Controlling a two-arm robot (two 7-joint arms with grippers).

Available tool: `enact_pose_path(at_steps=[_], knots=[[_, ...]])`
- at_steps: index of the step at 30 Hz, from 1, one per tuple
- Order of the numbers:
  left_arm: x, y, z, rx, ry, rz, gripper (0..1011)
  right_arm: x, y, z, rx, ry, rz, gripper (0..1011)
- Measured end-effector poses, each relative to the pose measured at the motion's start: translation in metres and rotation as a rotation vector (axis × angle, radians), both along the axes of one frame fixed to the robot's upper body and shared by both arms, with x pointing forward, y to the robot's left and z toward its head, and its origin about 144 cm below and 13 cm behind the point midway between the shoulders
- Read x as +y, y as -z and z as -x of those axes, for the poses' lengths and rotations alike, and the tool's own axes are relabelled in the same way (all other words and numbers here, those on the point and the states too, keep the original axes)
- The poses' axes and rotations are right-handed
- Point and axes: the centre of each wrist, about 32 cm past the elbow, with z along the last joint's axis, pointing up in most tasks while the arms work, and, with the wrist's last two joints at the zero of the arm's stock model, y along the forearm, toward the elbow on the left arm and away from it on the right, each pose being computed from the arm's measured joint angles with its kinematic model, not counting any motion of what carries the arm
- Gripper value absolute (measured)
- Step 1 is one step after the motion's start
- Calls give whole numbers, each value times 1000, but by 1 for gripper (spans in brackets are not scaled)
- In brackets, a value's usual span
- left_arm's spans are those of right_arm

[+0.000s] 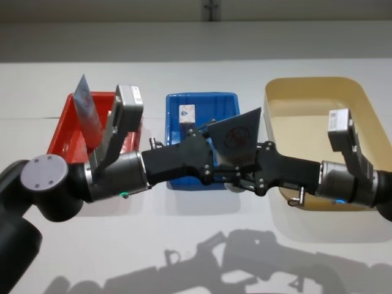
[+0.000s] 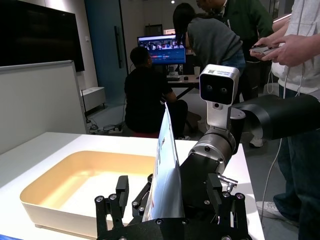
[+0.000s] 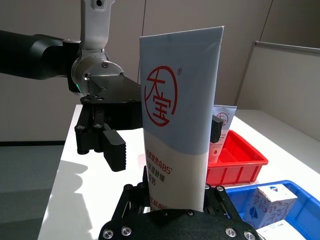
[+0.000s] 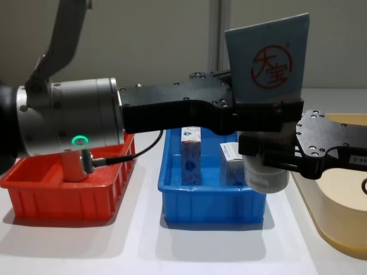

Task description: Bimanual collaborative sorting of washing and personal care products

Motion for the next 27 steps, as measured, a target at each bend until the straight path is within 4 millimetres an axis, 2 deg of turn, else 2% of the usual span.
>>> enact_pose_path(at_steps=[8,15,27], knots=[[0,0,0,0,-1,0,1001,-1,0,0,-6,2,-5,455],[0,0,0,0,-1,0,1001,-9,-1,3,-8,25,-4,455],[0,0,0,0,-1,0,1001,-41,-2,18,-9,177,-1,455]])
